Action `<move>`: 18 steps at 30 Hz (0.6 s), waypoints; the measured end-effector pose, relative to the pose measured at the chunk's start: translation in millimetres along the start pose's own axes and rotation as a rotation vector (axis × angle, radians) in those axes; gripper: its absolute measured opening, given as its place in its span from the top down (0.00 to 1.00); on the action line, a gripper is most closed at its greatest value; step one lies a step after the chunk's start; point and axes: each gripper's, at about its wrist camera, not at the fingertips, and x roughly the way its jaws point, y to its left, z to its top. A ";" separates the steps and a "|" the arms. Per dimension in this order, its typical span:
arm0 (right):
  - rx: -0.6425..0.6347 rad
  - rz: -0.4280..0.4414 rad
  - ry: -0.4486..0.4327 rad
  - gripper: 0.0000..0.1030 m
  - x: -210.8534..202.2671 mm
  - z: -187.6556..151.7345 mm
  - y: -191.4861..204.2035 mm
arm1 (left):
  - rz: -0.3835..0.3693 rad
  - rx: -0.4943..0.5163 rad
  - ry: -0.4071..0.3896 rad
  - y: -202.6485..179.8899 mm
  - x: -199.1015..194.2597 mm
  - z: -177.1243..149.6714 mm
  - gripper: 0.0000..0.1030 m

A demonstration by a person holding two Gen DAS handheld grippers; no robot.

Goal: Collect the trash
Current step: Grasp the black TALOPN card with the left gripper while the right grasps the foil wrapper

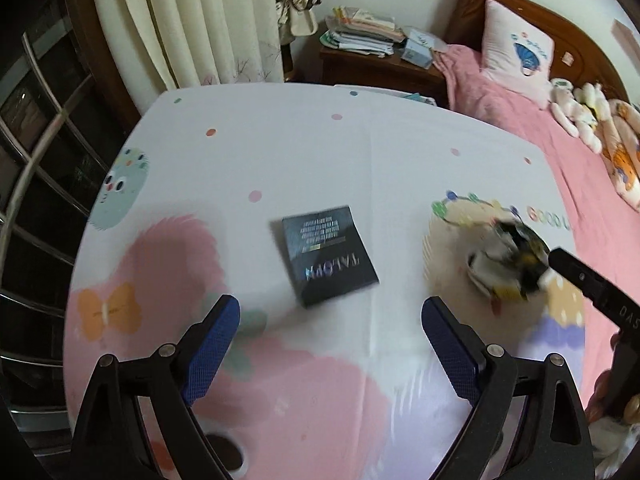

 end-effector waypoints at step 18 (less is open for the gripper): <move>-0.094 0.143 0.104 0.56 63.0 -9.6 29.4 | 0.084 -0.122 0.119 0.3 93.2 31.8 0.10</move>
